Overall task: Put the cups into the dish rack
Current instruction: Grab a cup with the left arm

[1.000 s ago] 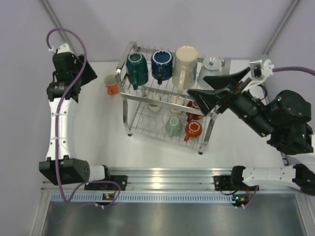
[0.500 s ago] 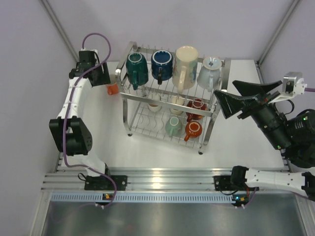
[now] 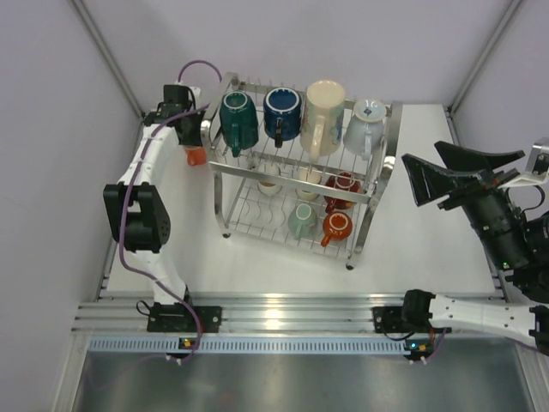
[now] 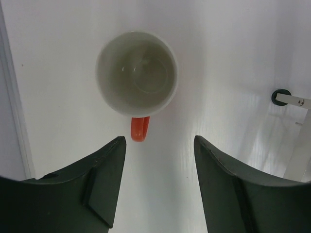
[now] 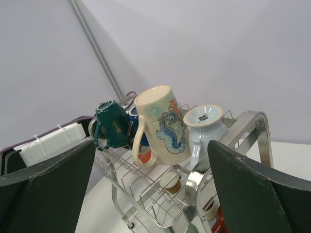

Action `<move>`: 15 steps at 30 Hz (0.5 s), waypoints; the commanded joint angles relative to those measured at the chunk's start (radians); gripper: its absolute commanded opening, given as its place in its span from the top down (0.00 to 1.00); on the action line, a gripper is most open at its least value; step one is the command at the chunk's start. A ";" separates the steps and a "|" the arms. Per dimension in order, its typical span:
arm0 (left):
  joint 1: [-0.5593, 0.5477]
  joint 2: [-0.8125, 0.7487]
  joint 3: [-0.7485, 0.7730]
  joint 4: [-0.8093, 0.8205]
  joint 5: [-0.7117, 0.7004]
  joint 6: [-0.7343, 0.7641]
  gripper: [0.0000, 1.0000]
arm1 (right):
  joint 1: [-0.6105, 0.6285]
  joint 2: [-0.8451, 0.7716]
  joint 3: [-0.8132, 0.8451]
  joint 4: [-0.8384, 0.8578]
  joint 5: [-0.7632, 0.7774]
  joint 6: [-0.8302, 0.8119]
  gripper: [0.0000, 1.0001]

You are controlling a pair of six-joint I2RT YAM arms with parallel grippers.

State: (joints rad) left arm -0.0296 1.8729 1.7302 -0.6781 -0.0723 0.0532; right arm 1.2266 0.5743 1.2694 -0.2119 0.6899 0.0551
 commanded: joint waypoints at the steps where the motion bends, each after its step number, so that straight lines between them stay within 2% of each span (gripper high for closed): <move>1: -0.003 0.058 0.042 0.040 -0.017 0.030 0.36 | 0.010 -0.014 -0.010 0.028 0.019 -0.020 0.01; 8: -0.001 0.127 0.097 0.038 -0.089 0.007 0.37 | 0.010 -0.027 -0.024 0.031 0.043 -0.040 0.00; 15: 0.003 0.179 0.149 0.040 -0.058 0.010 0.39 | 0.010 0.007 -0.008 0.040 0.043 -0.078 0.01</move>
State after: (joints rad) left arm -0.0319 2.0289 1.8080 -0.6746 -0.1253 0.0555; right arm 1.2266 0.5594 1.2495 -0.2035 0.7208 0.0238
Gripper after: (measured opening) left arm 0.619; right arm 0.993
